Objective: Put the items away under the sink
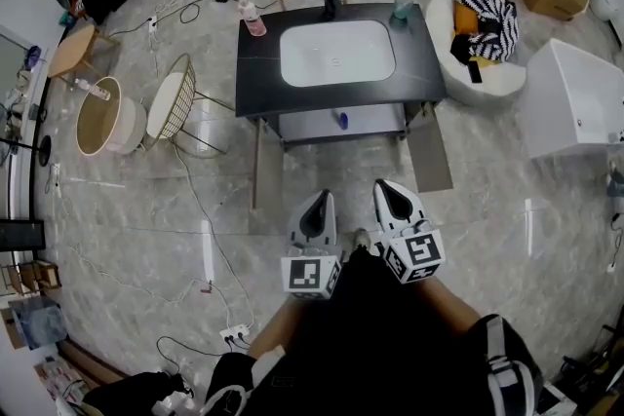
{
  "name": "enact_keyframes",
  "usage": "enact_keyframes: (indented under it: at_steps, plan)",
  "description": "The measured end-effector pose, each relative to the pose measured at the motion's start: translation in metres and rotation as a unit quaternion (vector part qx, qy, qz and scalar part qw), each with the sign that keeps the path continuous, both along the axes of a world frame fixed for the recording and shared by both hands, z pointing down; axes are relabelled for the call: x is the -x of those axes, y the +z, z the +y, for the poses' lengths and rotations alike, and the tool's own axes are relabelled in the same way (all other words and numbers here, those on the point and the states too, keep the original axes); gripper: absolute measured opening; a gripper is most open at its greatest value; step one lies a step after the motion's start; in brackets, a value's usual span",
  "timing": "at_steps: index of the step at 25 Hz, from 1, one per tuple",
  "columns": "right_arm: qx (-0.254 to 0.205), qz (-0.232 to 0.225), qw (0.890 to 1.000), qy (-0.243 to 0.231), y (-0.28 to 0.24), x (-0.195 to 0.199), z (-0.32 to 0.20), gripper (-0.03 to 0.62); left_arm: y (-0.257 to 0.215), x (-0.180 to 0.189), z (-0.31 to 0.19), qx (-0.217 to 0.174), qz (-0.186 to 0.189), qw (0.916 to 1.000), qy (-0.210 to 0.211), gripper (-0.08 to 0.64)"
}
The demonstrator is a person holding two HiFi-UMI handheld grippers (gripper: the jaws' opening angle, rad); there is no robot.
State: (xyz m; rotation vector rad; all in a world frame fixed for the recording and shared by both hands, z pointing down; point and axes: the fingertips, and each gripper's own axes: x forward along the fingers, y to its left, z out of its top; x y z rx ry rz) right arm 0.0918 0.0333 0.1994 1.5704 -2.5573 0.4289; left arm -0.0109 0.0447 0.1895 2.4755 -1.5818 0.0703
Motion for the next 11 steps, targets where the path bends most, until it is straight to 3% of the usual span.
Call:
enact_keyframes:
  at_steps: [11]
  plan:
    - [-0.001,0.000,1.000,-0.009,0.004,-0.001,0.013,0.011,0.003,-0.007,0.012,-0.002,0.001,1.0000,0.005,0.015]
